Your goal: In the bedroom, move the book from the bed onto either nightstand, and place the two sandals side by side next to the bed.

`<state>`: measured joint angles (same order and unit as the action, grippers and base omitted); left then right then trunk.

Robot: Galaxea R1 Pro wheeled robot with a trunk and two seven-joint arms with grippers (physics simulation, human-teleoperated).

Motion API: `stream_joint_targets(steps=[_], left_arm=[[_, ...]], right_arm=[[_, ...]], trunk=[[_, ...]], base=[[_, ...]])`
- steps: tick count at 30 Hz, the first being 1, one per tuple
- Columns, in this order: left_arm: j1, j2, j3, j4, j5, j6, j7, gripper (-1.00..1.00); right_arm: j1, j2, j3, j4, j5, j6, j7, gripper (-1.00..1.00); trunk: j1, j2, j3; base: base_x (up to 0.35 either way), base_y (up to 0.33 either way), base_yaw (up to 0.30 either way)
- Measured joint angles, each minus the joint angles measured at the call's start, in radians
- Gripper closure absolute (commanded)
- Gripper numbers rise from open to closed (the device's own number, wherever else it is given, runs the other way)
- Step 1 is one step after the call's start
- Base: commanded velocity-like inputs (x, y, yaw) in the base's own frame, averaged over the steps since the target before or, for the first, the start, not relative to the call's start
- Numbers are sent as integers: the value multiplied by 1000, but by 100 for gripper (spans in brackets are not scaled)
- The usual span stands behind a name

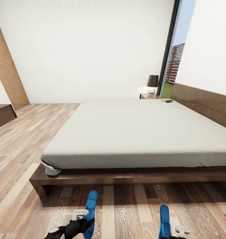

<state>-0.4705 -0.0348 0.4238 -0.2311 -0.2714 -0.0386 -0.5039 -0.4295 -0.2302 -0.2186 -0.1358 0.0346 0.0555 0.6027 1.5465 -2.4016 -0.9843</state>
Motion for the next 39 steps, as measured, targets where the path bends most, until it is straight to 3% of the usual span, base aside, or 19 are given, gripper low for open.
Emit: stream_joint_targets(steps=[12, 15, 18, 20, 22, 24, 31, 33, 35, 37, 39], left_arm=[[0, 1, 0, 0, 0, -1, -1, 100], [0, 2, 3, -8, -1, 0, 23, 100], [-1, 2, 4, -38, -1, 4, 169, 100], [-1, -2, 0, -63, -4, 4, 345, 100], [-1, -9, 0, -77, -7, 5, 566, 100], [-1, -17, -7, -78, -7, 5, 680, 100], [-1, -22, -13, -42, -8, 7, 734, 100], [-1, -25, -14, -38, -8, 8, 737, 100], [-1, -29, -14, -36, -8, 8, 738, 100], [-1, -31, -13, -36, -8, 10, 738, 100], [-1, -32, -13, -37, -8, 10, 739, 100]], right_arm=[[0, 0, -1, -1, -3, 0, 2, 100], [0, -2, -2, -1, -3, 0, 3, 100], [0, -3, -2, -1, -3, 0, 6, 100], [0, -3, -3, -1, -3, 1, 7, 100], [0, -5, -4, -1, -4, 1, 9, 100], [0, -8, -6, -1, -4, 1, 9, 100], [0, -13, -18, -13, -9, 12, 13, 100], [0, -22, -34, -19, -39, 24, 13, 100], [-1, -53, -51, -30, -102, 75, 16, 100], [-2, -109, -58, -91, -223, 235, 59, 100], [-2, -136, -54, -180, -325, 434, 151, 100]], trunk=[[0, 0, 0], [0, 0, 0], [0, 0, 0], [0, 0, 0], [0, 0, 0], [0, 0, 0], [0, 0, 0], [0, 0, 0], [0, 0, 0], [0, 0, 0], [0, 0, 0]], base=[[0, 0, 0], [0, 0, 0], [0, 0, 0], [0, 0, 0], [0, 0, 0], [0, 0, 0], [0, 0, 0], [0, 0, 0], [0, 0, 0], [0, 0, 0], [0, 0, 0]])
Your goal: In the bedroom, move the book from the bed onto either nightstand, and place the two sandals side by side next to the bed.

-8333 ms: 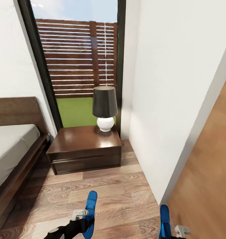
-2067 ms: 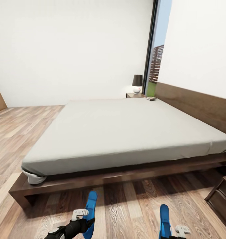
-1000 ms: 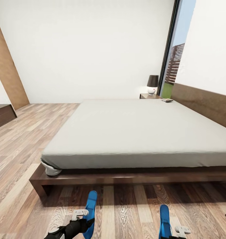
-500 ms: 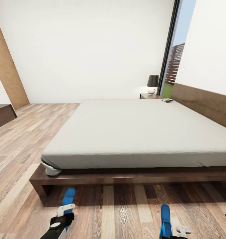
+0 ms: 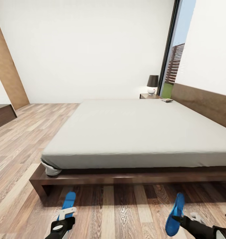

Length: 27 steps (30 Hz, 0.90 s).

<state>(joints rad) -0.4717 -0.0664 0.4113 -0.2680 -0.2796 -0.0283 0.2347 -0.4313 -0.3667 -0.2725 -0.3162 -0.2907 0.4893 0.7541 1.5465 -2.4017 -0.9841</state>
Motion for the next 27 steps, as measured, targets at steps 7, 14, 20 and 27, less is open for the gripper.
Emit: stream_joint_targets(steps=[7, 14, 20, 27], left_arm=[[0, 0, 2, -2, 1, 0, 1, 100], [0, -3, 2, -1, 3, 1, 5, 100], [0, -3, 2, -1, 3, 2, 5, 100], [-3, -3, 4, -3, 4, 52, 3, 100]], right_arm=[[1, -17, 0, -254, -104, 371, 142, 100], [1, -19, -1, -279, -104, 390, 148, 100], [1, -16, 1, -279, -101, 391, 146, 100], [1, -15, 0, -280, -101, 390, 145, 100]], trunk=[[0, 0, 0], [11, -21, -9], [34, -63, -28], [55, -98, -52]], base=[[0, 0, 0], [0, 0, 0], [0, 0, 0], [0, 0, 0]])
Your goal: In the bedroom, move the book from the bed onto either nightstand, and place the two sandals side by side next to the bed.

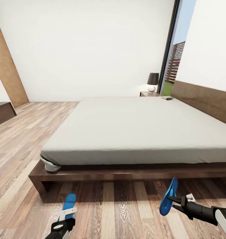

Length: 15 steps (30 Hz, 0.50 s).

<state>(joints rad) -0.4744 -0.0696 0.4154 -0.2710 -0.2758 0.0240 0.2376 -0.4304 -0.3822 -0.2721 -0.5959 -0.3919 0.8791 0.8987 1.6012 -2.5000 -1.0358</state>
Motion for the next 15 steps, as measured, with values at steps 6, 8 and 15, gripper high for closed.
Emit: stream_joint_targets(steps=[6, 8, 15], left_arm=[[-18, -3, -2, -84, 0, 175, -23, 100], [-28, -12, -3, -155, 1, 269, -49, 100], [-38, -27, -3, -287, -5, 448, -115, 100]], right_arm=[[0, 0, 0, -1, 0, 0, 0, 100], [0, 0, 0, -1, 0, 0, 0, 100], [0, 0, 0, -1, -1, 1, 1, 100]], trunk=[[3, -1, -23], [4, -2, -31], [7, -4, -58]], base=[[0, 0, 0], [0, 0, 0], [0, 0, 0]])
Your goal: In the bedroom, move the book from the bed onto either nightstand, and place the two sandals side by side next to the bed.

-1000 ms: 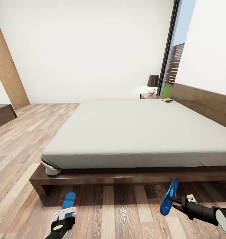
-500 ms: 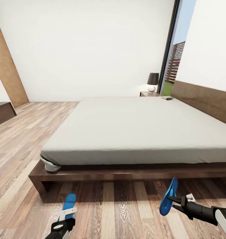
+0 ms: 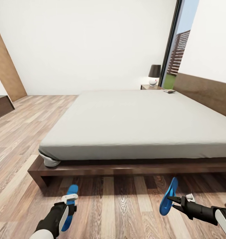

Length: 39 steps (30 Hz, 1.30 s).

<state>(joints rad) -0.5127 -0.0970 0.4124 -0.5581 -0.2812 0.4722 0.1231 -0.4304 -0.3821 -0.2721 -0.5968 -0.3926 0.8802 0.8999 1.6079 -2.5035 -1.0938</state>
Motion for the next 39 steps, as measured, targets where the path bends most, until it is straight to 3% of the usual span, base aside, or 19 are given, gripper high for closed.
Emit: stream_joint_targets(steps=[39], left_arm=[[-1, 2, 0, -11, -2, 10, -4, 100]], right_arm=[[0, 0, 1, 2, -1, 2, 0, 100]], trunk=[[18, -9, -151]], base=[[0, 0, 0]])
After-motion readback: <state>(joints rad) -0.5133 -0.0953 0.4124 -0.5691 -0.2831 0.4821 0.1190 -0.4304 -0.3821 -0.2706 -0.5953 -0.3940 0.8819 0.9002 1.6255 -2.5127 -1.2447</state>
